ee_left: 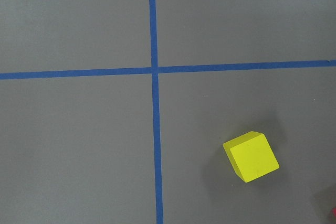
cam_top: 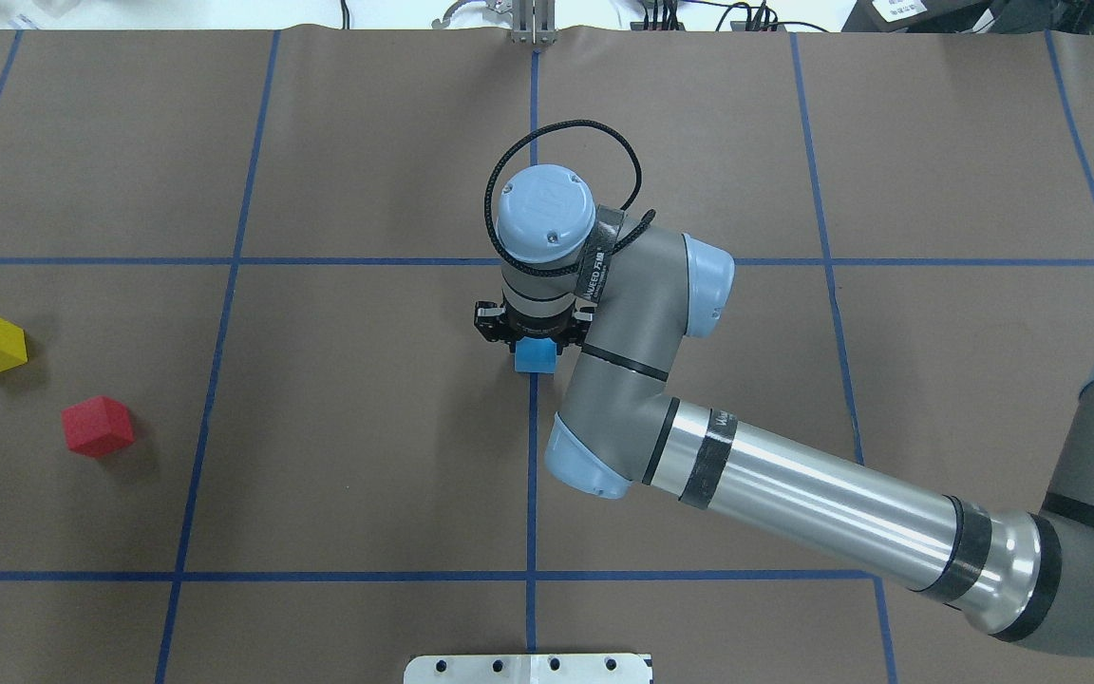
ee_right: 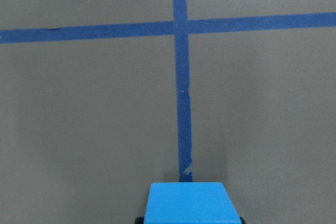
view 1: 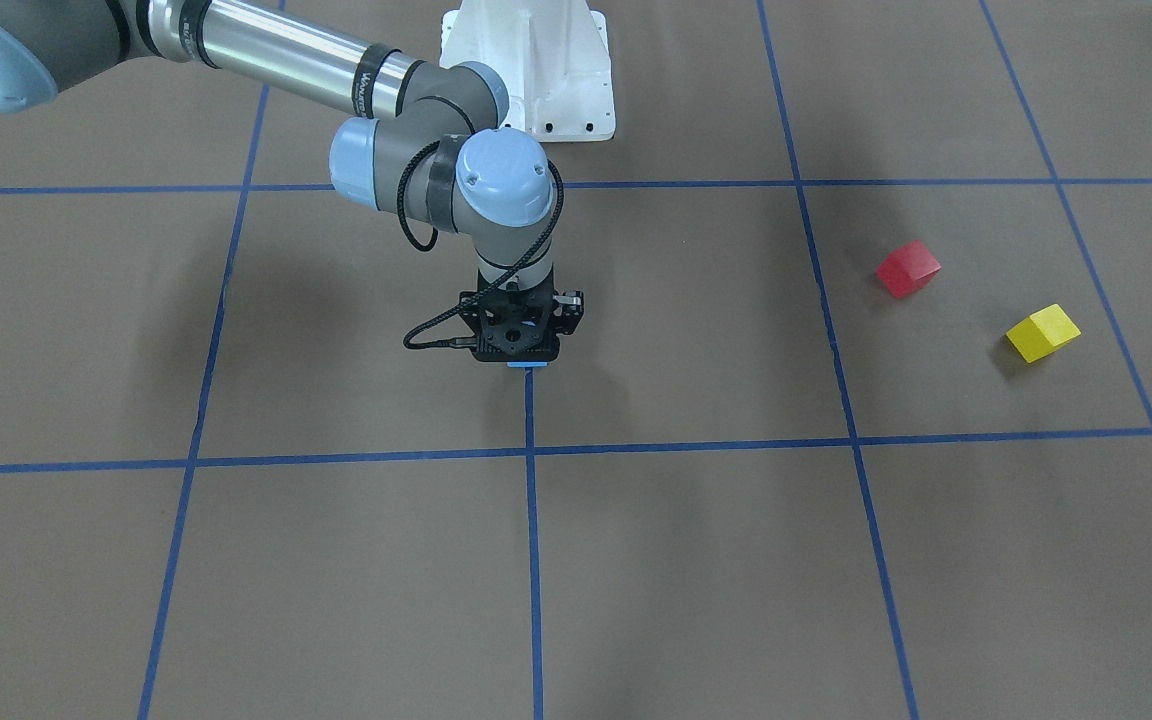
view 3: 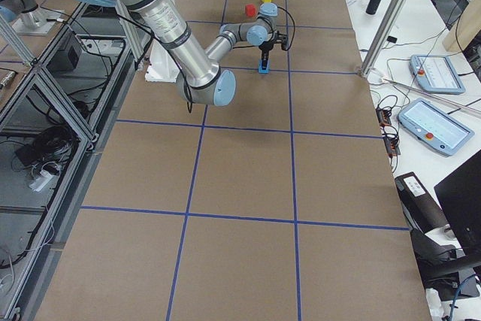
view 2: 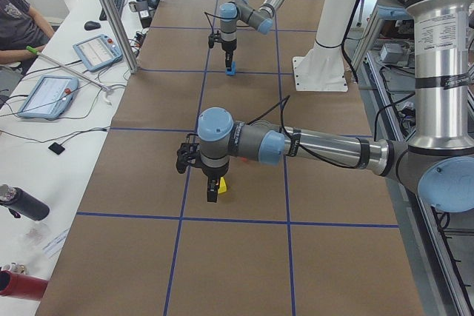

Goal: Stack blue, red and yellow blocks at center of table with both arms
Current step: 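Lower the blue cube onto the center and open the right gripper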

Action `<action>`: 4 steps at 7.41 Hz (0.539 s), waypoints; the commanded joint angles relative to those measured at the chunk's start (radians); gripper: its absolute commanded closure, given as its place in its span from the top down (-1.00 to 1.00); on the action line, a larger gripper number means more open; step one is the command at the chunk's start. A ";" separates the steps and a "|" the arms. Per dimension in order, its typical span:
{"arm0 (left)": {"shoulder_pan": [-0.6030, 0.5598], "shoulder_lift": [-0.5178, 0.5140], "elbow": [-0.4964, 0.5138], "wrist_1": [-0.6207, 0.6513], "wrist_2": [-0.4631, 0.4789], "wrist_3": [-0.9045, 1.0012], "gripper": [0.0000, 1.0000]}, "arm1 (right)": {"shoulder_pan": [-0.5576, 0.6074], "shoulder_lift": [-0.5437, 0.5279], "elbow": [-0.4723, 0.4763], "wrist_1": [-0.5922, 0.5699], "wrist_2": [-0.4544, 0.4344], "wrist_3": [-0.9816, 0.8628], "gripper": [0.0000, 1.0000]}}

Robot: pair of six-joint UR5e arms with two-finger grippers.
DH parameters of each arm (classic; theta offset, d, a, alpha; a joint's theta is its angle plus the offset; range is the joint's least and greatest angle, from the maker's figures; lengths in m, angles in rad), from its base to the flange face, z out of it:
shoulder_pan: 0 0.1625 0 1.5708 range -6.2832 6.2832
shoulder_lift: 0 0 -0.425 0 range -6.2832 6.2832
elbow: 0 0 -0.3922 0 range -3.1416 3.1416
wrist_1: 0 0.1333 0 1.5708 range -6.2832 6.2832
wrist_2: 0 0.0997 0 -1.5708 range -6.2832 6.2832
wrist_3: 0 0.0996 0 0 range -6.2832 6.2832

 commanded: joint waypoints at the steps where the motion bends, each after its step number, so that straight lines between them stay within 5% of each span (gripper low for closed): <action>1: 0.000 0.002 0.000 0.002 0.000 0.000 1.00 | -0.001 0.006 -0.002 -0.001 -0.003 -0.005 0.63; 2: 0.000 0.000 0.000 0.000 0.000 0.000 1.00 | -0.001 0.009 -0.002 -0.001 -0.003 -0.008 0.99; 4: 0.003 0.000 0.003 0.000 0.002 -0.032 1.00 | 0.001 0.007 -0.002 -0.001 -0.003 -0.062 1.00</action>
